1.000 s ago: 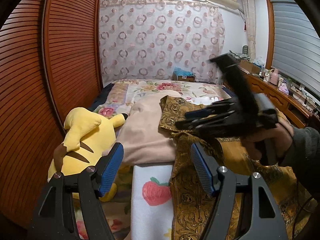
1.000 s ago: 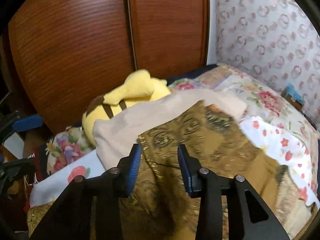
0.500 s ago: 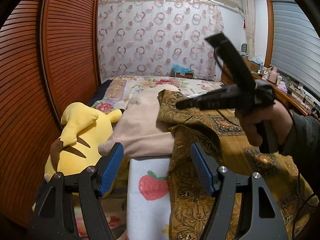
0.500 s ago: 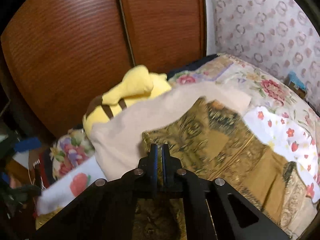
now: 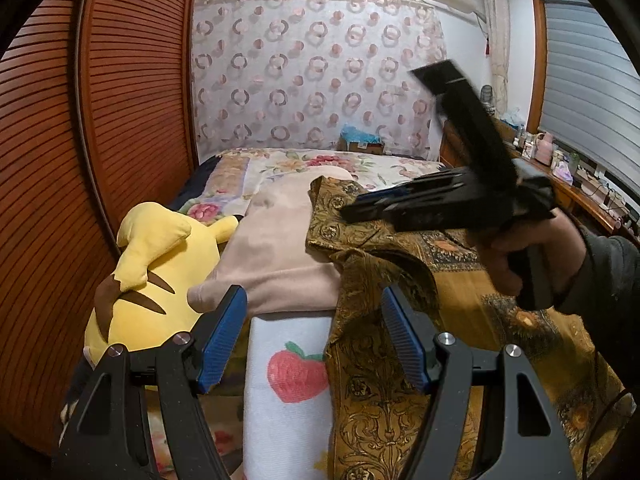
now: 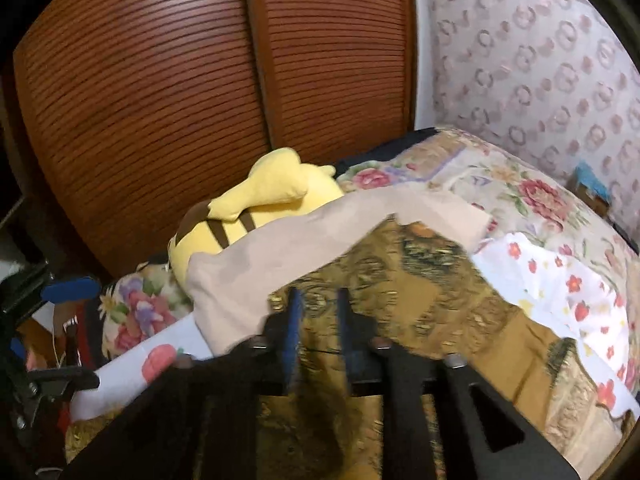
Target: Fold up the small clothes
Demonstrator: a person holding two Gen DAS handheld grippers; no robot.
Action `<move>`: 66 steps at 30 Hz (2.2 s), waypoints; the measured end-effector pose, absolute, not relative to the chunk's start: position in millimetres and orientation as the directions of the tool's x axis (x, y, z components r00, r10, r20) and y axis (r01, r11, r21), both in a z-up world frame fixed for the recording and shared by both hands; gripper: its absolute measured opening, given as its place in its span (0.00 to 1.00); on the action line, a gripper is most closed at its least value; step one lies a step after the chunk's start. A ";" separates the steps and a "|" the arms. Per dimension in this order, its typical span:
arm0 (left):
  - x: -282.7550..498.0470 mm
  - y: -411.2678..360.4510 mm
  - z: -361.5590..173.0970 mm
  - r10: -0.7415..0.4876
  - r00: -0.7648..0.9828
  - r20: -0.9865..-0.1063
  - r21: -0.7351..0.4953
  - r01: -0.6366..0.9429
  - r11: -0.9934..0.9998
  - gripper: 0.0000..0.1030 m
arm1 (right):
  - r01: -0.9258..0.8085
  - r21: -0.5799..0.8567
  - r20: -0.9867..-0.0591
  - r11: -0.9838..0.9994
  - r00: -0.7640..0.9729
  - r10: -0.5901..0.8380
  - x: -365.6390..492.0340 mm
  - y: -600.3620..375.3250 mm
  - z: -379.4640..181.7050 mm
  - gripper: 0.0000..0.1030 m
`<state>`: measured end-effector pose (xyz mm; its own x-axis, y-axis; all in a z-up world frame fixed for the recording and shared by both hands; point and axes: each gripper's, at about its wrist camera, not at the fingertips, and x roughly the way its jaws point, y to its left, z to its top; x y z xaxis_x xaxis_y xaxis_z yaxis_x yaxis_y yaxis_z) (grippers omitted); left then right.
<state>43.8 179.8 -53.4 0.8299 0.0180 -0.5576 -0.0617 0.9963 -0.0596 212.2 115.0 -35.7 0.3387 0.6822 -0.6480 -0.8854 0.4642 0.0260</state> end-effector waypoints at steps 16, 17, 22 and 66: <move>71.3 179.9 -56.7 -0.019 0.802 -0.598 -0.073 -0.030 0.997 0.69 | -0.930 0.008 -0.710 0.368 0.254 0.656 234.5 146.6 -60.9 0.06; 73.7 180.2 -56.7 -0.019 0.800 -0.600 -0.072 -0.030 0.997 0.69 | -0.930 0.020 -0.701 0.366 0.248 0.668 235.4 144.2 -57.1 0.06; 86.8 183.2 -55.6 -0.026 0.800 -0.599 -0.079 -0.027 0.996 0.69 | -0.923 0.079 -0.654 0.376 0.236 0.719 242.6 123.3 -44.7 0.06; 233.4 158.3 -46.1 -0.119 0.731 -0.671 -0.074 0.094 0.993 0.59 | -0.488 0.016 -0.612 0.873 0.686 0.395 208.2 -190.6 -27.5 0.33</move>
<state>233.4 158.3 -46.1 0.7314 -0.1192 -0.6715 0.0938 0.9928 -0.0740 208.2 -190.6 -27.5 0.6856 0.3946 -0.6118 -0.4881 0.8727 0.0160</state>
